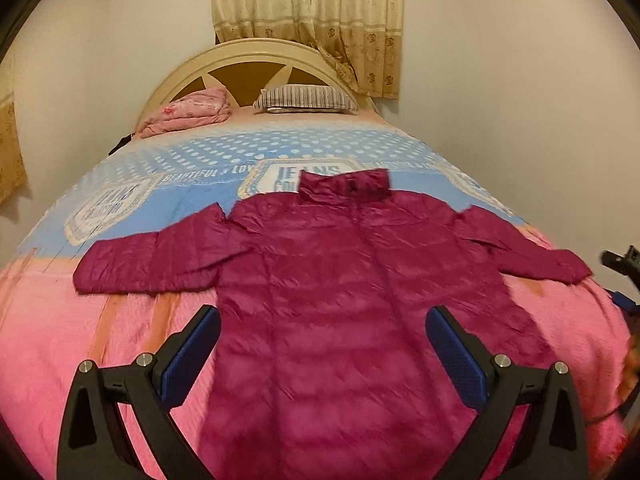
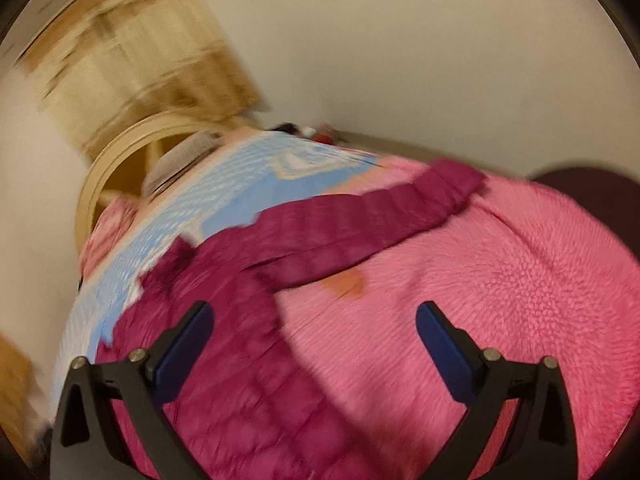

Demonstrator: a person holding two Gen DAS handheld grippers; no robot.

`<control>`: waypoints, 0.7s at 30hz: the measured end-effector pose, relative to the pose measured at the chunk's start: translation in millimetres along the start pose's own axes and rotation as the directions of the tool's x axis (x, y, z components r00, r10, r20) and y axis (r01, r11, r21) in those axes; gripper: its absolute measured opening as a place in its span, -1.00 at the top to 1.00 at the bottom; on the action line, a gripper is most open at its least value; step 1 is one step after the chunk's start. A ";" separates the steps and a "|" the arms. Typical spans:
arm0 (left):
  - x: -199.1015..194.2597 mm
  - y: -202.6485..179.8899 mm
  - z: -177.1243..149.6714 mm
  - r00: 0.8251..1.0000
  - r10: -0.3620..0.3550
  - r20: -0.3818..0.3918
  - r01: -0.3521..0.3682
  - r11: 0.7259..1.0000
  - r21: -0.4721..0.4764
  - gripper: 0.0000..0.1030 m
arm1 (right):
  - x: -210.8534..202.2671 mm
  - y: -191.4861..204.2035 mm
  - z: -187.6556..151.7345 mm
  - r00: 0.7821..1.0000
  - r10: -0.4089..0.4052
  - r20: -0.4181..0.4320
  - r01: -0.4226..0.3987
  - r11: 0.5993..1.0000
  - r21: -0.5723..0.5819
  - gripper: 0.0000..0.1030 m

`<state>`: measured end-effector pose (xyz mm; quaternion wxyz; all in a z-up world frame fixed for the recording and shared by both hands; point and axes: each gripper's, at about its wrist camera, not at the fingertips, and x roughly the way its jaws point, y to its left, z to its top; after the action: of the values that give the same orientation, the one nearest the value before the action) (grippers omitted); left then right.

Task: Fold large clothes
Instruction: 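Grasp the magenta jacket sleeve cuff with the right gripper and fold it across the body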

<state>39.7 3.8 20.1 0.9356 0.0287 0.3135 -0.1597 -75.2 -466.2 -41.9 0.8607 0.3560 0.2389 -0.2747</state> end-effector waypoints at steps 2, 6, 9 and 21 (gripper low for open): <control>29.2 21.0 3.8 0.999 0.032 0.005 -0.032 0.999 0.000 -0.98 | 27.6 -29.8 20.1 0.999 -0.021 -0.043 0.026 0.992 0.121 -0.49; 95.9 61.3 4.6 0.994 0.101 -0.052 -0.101 0.995 -0.003 -0.98 | 72.5 -56.5 49.2 0.990 -0.104 -0.098 0.120 0.978 0.168 -0.40; 126.9 87.8 -5.1 0.990 0.104 -0.098 -0.111 0.992 -0.068 -0.98 | 94.3 -70.3 66.2 0.980 -0.175 -0.095 0.191 0.961 0.201 -0.40; 170.5 108.6 -30.0 0.972 0.069 -0.223 -0.113 0.974 -0.194 -0.98 | 148.9 -90.0 98.2 0.907 -0.401 -0.130 0.420 0.883 0.207 -0.16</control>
<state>185.2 63.4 -110.6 0.9005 -0.0365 0.4259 -0.0793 -2.5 -637.9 -113.5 0.7250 0.4057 0.3112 -0.4614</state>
